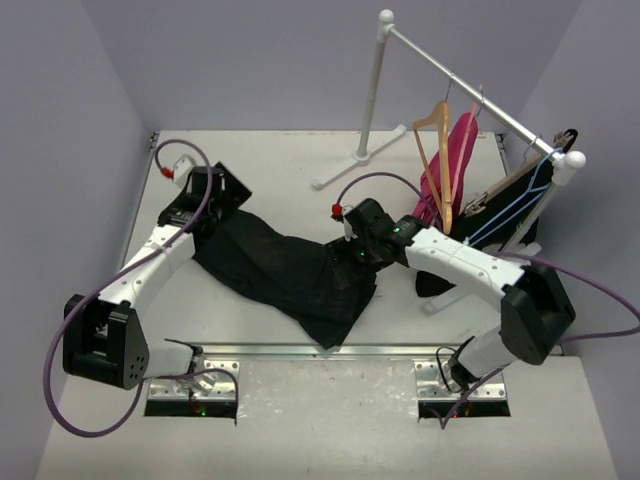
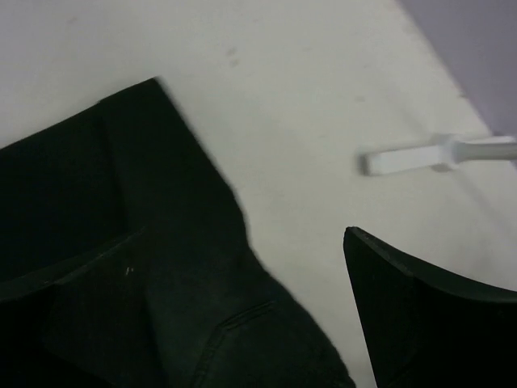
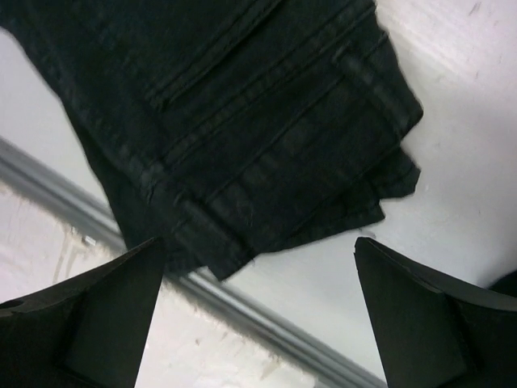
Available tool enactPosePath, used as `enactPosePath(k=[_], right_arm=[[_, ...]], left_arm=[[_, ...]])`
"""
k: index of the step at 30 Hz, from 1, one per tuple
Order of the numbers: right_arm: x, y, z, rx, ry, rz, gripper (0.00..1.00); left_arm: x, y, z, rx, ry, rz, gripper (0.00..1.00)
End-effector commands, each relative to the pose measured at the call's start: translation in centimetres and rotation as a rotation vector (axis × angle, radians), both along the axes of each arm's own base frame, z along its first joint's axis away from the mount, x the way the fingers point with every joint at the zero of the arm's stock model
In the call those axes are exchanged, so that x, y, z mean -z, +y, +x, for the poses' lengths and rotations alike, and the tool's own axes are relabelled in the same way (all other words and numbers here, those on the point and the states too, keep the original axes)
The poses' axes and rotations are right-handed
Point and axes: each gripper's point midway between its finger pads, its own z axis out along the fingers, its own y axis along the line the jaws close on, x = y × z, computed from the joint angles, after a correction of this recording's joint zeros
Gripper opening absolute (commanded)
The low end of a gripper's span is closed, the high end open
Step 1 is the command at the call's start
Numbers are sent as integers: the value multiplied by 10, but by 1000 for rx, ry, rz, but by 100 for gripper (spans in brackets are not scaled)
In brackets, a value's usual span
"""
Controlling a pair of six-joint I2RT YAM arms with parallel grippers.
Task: Place the trousers on the hanger
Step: Fold the trousers at the center of the board.
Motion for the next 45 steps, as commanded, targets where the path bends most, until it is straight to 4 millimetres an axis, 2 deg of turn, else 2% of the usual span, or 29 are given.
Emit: enactPosePath(k=[1, 4, 6, 9, 11, 13, 14, 15, 20, 22, 25, 29, 31, 33, 36, 39, 42, 44, 45], right_arm=[[19, 14, 21, 71, 44, 21, 99], [37, 14, 26, 151, 60, 15, 99], [50, 13, 33, 202, 54, -6, 95], [69, 10, 38, 253, 56, -32, 82], [76, 13, 35, 258, 60, -2, 56], [70, 18, 39, 258, 26, 47, 21], [65, 15, 38, 271, 9, 61, 2], [58, 11, 40, 286, -23, 65, 0], [36, -7, 37, 319, -101, 60, 0], [14, -12, 34, 333, -151, 106, 0], [1, -22, 16, 341, -162, 159, 0], [6, -30, -12, 353, -126, 223, 2], [11, -34, -17, 365, -125, 229, 4], [32, -51, -23, 399, -116, 159, 10], [51, -69, -28, 429, -96, 44, 22], [56, -75, -29, 417, -91, -7, 33], [42, -69, -25, 356, -105, -9, 42], [21, -54, -20, 266, -145, 37, 51], [11, -46, -18, 223, -157, 64, 64]], left_arm=[[74, 43, -46, -245, 277, -84, 100], [82, 54, -45, -279, 277, -69, 100], [89, 58, -44, -286, 298, -55, 100], [94, 57, -41, -271, 322, -36, 100], [96, 58, -42, -254, 329, -17, 100], [98, 60, -43, -252, 330, -3, 100], [101, 60, -45, -251, 334, -1, 100], [102, 61, -46, -250, 336, 2, 100], [103, 64, -47, -259, 334, 20, 100], [102, 66, -46, -264, 330, 25, 100], [100, 66, -41, -266, 317, 31, 100], [100, 64, -32, -252, 318, 29, 100], [104, 58, -25, -213, 320, 21, 100], [110, 48, -20, -165, 329, 1, 100], [125, 47, -19, -154, 379, 8, 100], [133, 51, -20, -172, 421, 31, 100], [140, 52, -22, -167, 433, 47, 100], [146, 54, -27, -172, 445, 53, 100], [147, 54, -28, -169, 444, 53, 99]])
